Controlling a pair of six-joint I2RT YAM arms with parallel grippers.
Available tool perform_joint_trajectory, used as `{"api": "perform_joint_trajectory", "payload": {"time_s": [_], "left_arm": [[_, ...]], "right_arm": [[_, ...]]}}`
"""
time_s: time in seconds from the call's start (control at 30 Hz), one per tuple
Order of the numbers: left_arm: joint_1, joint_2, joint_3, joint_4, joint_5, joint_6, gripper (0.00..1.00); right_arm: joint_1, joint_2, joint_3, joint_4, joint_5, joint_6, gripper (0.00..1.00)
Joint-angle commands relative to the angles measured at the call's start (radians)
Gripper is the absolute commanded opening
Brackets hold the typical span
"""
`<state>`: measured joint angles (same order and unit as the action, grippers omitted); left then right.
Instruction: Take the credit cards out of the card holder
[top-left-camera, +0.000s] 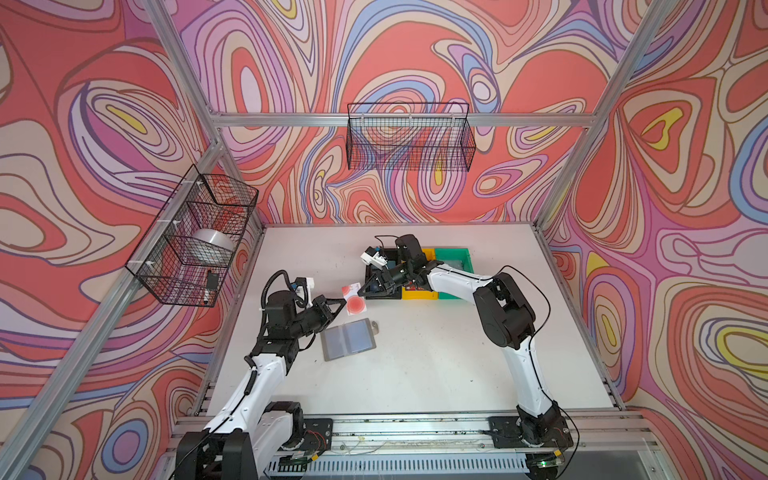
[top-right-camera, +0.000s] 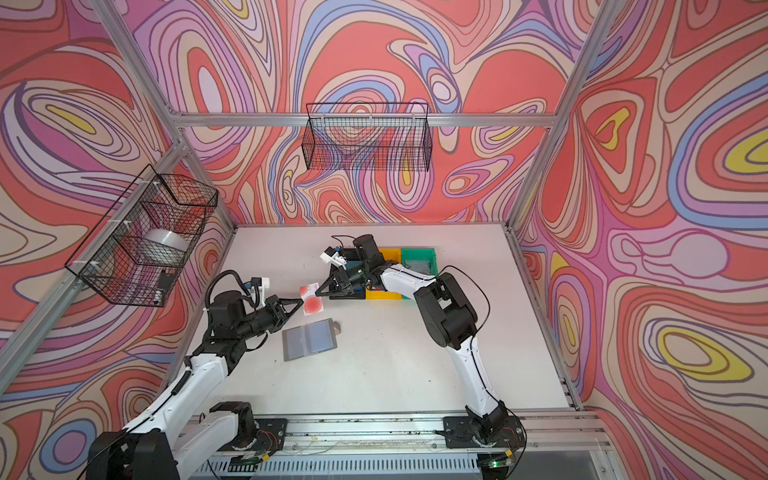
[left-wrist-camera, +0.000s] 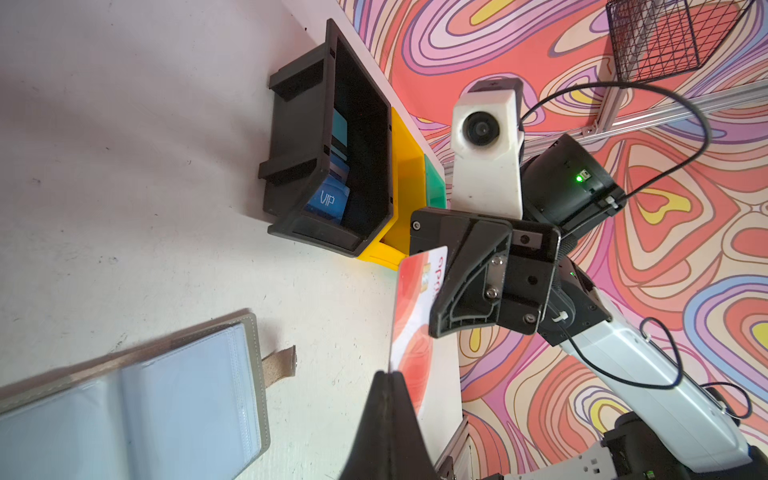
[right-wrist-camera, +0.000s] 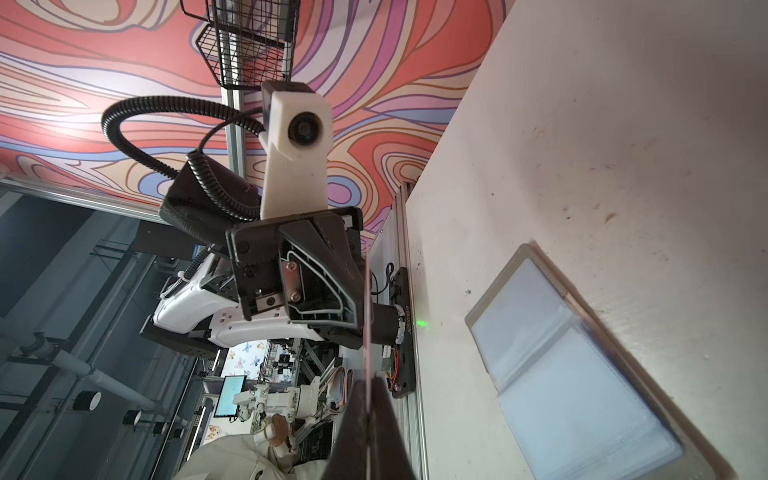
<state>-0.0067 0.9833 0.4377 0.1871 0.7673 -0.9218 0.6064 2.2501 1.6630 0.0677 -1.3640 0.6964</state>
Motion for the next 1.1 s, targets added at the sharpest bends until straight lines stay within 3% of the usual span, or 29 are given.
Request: {"api": "perform_joint_trajectory", "payload": {"time_s": [0.0,0.03,0.07,0.13,0.2,0.27,0.3,0.43,0.6,0.83,1.07], "left_arm": [[0.004,-0.001,0.004,0.025,0.006,-0.011,0.01],[0.004,-0.003,0.007,0.013,0.001,-0.011,0.05],[0.004,-0.004,0.015,-0.005,-0.003,0.0,0.15],[0.004,-0.009,0.037,-0.059,-0.012,0.03,0.31],[0.004,-0.021,0.059,-0.103,-0.027,0.056,0.37],[0.005,-0.03,0.067,-0.136,-0.041,0.077,0.4],[0.005,-0.032,0.106,-0.152,-0.051,0.091,0.41],[0.005,0.003,0.156,-0.196,-0.06,0.13,0.42],[0.005,0.117,0.203,-0.163,-0.013,0.15,0.41],[0.004,0.253,0.255,-0.062,0.055,0.128,0.38],[0.005,0.288,0.283,-0.092,0.066,0.153,0.38]], "right_arm": [[0.004,-0.059,-0.007,0.003,-0.035,-0.01,0.0],[0.003,-0.062,0.004,-0.043,-0.038,-0.045,0.0],[-0.001,-0.066,0.032,-0.144,-0.03,-0.121,0.0],[-0.012,-0.064,0.123,-0.46,0.022,-0.344,0.0],[-0.026,-0.034,0.302,-0.877,0.119,-0.633,0.0],[-0.038,-0.008,0.45,-1.167,0.257,-0.81,0.0],[-0.048,-0.014,0.483,-1.23,0.319,-0.845,0.0],[-0.112,-0.076,0.507,-1.317,0.461,-0.911,0.0],[-0.157,-0.155,0.56,-1.455,0.85,-1.024,0.0],[-0.241,-0.261,0.564,-1.432,1.108,-1.13,0.0],[-0.282,-0.299,0.474,-1.37,1.314,-1.439,0.0]]}}
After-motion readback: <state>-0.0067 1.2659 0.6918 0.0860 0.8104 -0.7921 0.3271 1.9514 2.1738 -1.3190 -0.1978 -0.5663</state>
